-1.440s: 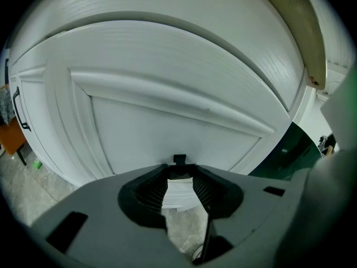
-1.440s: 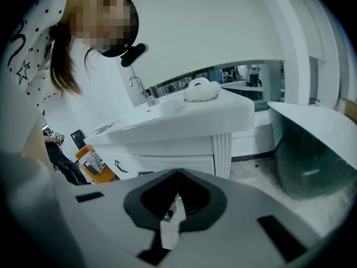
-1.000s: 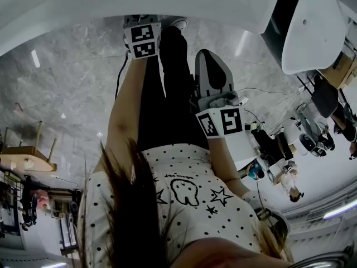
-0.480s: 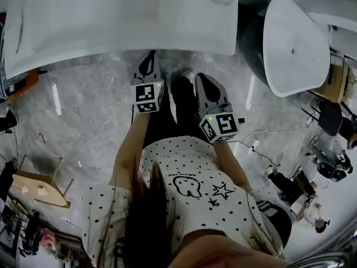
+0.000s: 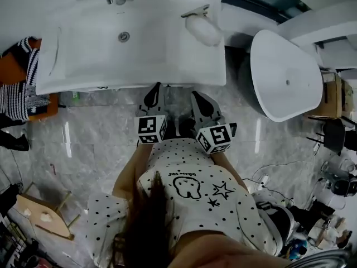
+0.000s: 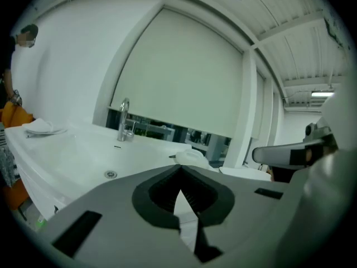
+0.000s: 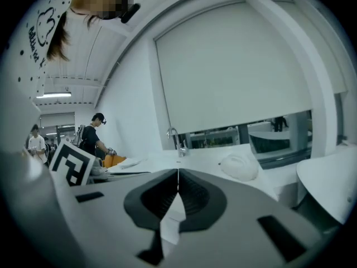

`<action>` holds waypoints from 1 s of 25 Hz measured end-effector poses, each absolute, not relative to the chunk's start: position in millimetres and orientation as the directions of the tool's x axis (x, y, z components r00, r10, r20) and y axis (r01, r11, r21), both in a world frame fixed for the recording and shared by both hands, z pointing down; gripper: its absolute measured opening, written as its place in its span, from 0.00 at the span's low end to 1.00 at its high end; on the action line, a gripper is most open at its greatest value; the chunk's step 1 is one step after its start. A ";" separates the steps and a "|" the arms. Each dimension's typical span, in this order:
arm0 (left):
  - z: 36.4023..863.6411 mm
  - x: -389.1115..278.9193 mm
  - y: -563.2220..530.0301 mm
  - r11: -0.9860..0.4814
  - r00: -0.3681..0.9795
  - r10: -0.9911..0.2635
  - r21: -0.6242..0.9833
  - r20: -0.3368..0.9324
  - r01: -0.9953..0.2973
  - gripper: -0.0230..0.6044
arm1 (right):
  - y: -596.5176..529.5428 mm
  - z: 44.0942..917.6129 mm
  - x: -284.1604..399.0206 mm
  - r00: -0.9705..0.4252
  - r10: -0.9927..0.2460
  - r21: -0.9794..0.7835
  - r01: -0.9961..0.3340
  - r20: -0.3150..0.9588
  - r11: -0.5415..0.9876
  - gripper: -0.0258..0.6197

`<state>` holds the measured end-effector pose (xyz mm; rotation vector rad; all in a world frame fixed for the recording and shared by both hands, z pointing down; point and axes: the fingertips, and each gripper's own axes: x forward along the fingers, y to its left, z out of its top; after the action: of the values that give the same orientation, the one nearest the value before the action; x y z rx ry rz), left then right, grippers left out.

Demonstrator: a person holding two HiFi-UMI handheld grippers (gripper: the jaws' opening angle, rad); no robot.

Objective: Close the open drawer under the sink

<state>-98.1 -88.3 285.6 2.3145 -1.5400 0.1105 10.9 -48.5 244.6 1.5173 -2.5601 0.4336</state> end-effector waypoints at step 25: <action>191.1 -122.3 -37.6 -0.440 0.465 -0.875 0.181 0.131 -0.879 0.04 | -43.1 202.8 -0.9 -0.503 -0.845 -0.086 -0.864 0.183 0.496 0.06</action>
<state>-122.3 -37.6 191.1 2.4911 -1.5176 0.0264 -0.9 -43.1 202.8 1.5009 -2.6149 0.2524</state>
